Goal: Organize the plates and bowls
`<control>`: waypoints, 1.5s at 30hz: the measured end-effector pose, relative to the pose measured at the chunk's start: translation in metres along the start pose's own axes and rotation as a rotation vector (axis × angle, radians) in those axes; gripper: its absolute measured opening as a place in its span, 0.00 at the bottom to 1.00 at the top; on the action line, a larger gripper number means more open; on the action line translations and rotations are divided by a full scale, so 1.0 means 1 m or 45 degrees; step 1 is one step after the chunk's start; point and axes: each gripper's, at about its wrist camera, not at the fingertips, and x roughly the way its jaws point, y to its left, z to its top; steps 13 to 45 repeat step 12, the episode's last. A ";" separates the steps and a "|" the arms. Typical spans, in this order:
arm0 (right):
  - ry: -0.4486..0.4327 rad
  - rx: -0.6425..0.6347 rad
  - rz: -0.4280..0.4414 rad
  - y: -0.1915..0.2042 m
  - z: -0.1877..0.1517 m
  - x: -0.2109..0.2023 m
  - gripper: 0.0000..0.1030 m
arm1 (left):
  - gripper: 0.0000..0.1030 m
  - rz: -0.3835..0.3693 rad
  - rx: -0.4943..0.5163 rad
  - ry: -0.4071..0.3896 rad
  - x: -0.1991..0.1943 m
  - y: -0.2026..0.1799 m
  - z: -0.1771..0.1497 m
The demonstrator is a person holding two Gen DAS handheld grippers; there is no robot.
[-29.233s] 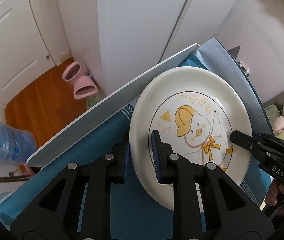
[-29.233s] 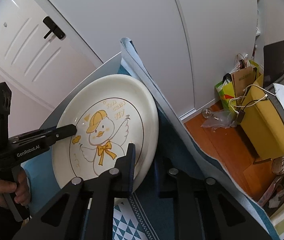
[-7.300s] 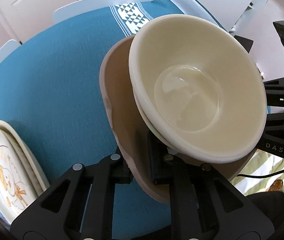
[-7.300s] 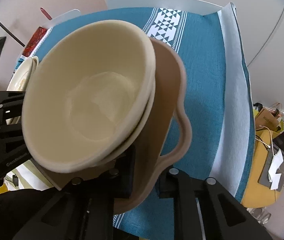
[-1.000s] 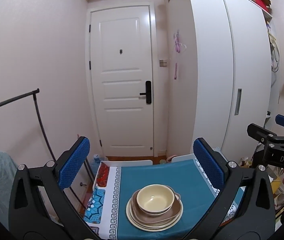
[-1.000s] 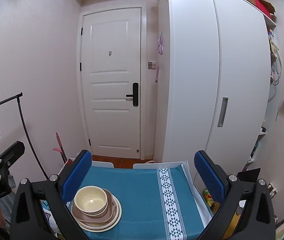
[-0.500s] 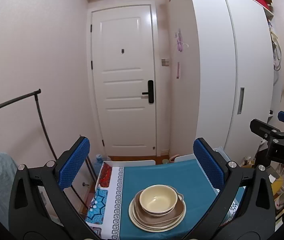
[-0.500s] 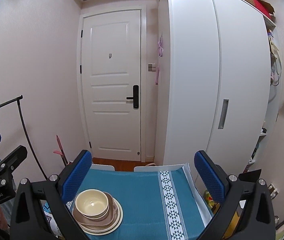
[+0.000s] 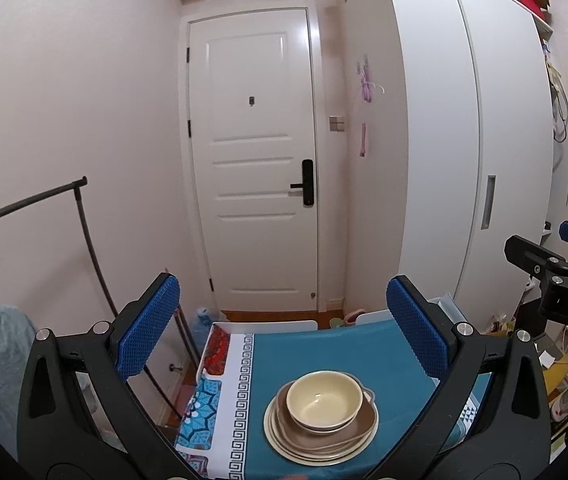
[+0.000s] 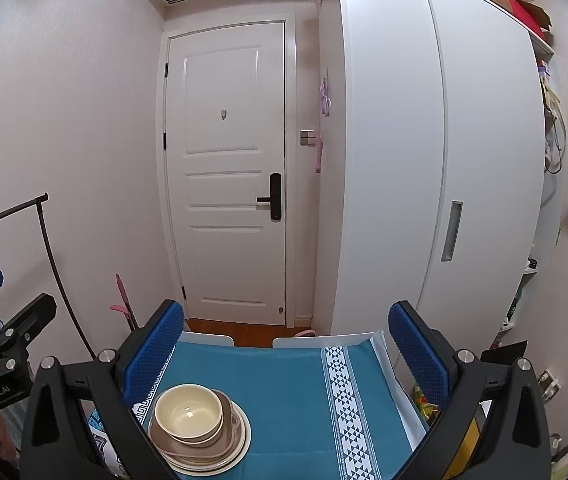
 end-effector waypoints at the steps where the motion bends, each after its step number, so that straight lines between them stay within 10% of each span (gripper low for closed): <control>1: 0.001 0.001 0.001 0.000 0.000 0.000 0.99 | 1.00 0.000 -0.001 -0.005 0.000 0.001 0.000; 45: 0.016 0.004 -0.003 0.002 -0.001 0.006 0.99 | 1.00 0.050 0.027 -0.038 0.007 0.004 -0.001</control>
